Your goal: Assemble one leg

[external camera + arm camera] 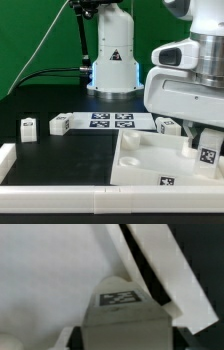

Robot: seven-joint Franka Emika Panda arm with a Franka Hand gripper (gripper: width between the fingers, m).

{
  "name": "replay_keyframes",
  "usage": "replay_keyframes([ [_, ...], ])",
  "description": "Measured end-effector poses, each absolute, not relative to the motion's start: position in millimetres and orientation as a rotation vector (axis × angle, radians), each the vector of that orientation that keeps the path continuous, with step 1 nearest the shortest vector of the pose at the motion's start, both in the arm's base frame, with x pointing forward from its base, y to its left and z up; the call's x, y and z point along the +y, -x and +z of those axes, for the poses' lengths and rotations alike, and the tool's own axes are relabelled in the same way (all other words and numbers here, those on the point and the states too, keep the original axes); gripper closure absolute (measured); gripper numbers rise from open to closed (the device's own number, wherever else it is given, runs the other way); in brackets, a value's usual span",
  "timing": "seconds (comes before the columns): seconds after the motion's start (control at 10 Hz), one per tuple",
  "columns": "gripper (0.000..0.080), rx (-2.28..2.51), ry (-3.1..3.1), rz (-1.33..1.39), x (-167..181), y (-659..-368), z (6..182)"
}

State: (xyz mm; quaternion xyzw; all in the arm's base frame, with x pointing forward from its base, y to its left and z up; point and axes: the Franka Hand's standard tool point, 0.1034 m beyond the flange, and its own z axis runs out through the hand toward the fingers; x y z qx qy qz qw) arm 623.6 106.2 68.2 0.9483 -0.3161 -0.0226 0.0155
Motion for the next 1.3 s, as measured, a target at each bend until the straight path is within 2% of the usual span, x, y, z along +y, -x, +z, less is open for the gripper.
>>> replay_keyframes([
  [0.2,0.0499,-1.209,-2.828,-0.065,97.7,-621.7,69.0],
  [0.4,0.0492,-1.213,-2.821,-0.064,95.7,-621.4,68.4],
  [0.5,0.0312,-1.213,-2.821,-0.064,95.8,-621.4,68.4],
  [0.6,0.0203,-1.213,-2.821,-0.064,95.9,-621.4,68.3],
  [0.7,0.0203,-1.213,-2.821,-0.064,95.9,-621.4,68.3],
  [0.8,0.0161,-1.213,-2.821,-0.064,95.9,-621.4,68.3],
  [0.9,0.0153,-1.213,-2.821,-0.064,95.9,-621.3,68.3],
  [1.3,0.0151,-1.213,-2.821,-0.064,95.8,-621.3,68.2],
])
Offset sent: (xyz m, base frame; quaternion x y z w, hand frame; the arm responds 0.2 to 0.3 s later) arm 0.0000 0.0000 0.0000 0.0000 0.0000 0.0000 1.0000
